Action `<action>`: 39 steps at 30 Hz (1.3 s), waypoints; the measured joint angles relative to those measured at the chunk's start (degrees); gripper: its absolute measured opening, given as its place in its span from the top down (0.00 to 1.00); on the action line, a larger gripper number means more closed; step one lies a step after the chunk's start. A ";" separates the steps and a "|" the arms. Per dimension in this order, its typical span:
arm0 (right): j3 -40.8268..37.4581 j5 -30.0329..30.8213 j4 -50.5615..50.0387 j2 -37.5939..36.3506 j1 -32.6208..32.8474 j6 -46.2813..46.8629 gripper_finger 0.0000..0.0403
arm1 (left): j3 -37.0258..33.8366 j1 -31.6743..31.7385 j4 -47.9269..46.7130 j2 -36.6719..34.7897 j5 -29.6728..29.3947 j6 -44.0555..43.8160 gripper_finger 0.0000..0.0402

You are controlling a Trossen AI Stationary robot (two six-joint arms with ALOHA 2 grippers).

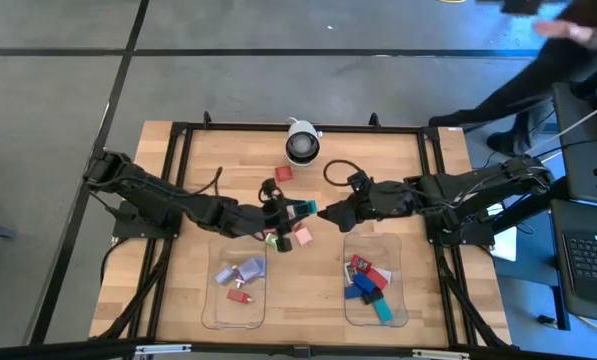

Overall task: Pick & Place Office items
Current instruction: Put the light blue timer into the right transparent bin

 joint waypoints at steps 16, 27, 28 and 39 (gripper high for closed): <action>0.00 1.73 7.18 5.41 -0.77 -0.06 0.32 | 0.00 -1.07 9.00 0.00 1.35 6.25 0.67; 0.00 3.00 7.90 5.44 -1.48 -0.10 0.56 | 0.00 -1.39 9.02 0.02 -0.05 8.57 0.67; 0.00 3.00 7.91 5.44 -1.48 -0.10 0.60 | 0.00 -1.42 9.00 0.02 -0.02 8.62 0.67; 0.00 3.14 7.43 5.44 -1.48 0.29 0.84 | 0.02 -1.45 9.17 0.04 -0.32 8.66 0.62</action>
